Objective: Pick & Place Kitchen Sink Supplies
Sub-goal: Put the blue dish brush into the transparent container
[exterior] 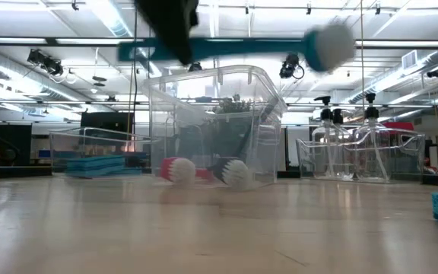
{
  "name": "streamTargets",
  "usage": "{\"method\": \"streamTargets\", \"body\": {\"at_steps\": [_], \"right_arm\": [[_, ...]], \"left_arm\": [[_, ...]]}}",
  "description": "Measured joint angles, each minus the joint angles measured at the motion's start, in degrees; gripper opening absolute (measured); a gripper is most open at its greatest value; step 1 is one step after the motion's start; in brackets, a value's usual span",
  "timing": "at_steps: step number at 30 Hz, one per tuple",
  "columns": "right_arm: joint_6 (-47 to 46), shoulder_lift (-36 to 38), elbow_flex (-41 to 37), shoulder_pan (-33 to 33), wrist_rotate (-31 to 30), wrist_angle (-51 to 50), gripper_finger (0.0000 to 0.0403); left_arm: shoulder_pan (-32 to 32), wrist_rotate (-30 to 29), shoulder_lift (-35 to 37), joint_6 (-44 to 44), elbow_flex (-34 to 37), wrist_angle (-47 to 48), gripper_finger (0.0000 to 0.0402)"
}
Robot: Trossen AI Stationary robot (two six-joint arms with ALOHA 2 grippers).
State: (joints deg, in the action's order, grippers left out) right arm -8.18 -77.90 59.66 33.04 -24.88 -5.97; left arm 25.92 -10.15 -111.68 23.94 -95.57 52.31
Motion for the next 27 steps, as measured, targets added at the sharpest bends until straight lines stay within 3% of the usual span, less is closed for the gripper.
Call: {"method": "streamTargets", "body": {"at_steps": [13,19,27], "right_arm": [[2.30,11.98,0.00,-0.05,-9.20,3.35,0.0009],[4.04,17.22,0.00,-0.62,-7.65,3.24,0.0009],[3.91,18.96,0.02,-3.91,-2.56,0.59,0.0009]], "left_arm": [[-1.56,-9.20,0.04,-5.87,-13.23,21.13,0.0022],[-2.63,-9.28,0.68,-9.96,-15.00,25.60,0.0022],[-6.28,-9.12,4.11,-15.15,-12.55,24.58,0.0022]]}}
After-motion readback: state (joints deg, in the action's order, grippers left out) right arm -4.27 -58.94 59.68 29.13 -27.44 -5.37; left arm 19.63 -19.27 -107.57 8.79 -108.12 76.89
